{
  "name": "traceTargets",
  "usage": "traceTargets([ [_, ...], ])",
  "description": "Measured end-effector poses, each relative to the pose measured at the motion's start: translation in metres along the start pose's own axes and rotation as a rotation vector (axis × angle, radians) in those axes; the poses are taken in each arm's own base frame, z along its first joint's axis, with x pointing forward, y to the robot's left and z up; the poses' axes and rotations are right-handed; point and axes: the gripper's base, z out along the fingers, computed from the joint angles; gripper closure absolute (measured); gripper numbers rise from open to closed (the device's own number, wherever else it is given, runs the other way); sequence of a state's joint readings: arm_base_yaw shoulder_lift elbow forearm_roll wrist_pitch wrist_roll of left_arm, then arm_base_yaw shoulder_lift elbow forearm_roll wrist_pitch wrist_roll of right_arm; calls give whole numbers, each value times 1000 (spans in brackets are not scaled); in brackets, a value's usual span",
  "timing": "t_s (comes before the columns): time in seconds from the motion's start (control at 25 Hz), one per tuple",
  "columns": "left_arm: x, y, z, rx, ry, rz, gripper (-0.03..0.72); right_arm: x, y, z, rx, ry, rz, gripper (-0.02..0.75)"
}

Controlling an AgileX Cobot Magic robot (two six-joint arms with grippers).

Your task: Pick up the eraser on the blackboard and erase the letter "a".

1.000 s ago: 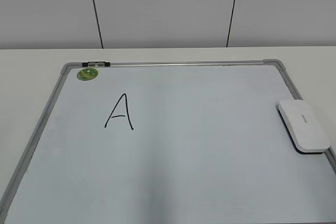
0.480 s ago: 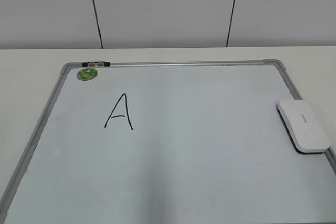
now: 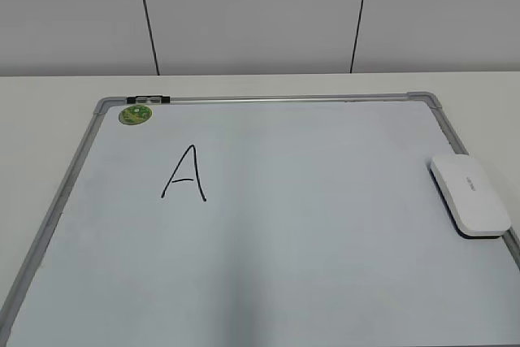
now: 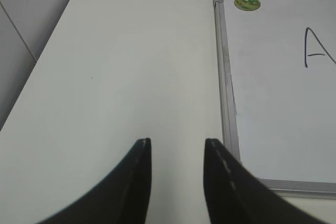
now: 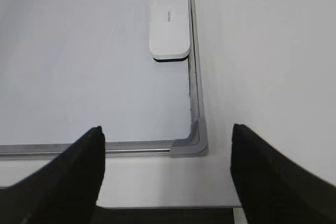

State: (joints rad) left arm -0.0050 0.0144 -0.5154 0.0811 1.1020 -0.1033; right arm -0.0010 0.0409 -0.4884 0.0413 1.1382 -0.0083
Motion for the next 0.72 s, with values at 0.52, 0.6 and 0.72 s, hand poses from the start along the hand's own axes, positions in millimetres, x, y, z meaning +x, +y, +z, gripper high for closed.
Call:
traceTargets([
  [0.52, 0, 0, -1, 0, -5, 0, 445, 5, 0, -7, 4, -58, 1, 184],
  [0.6, 0, 0, -1, 0, -5, 0, 445, 5, 0, -7, 4, -58, 1, 184],
  [0.72, 0, 0, -1, 0, -5, 0, 445, 5, 0, -7, 4, -58, 1, 184],
])
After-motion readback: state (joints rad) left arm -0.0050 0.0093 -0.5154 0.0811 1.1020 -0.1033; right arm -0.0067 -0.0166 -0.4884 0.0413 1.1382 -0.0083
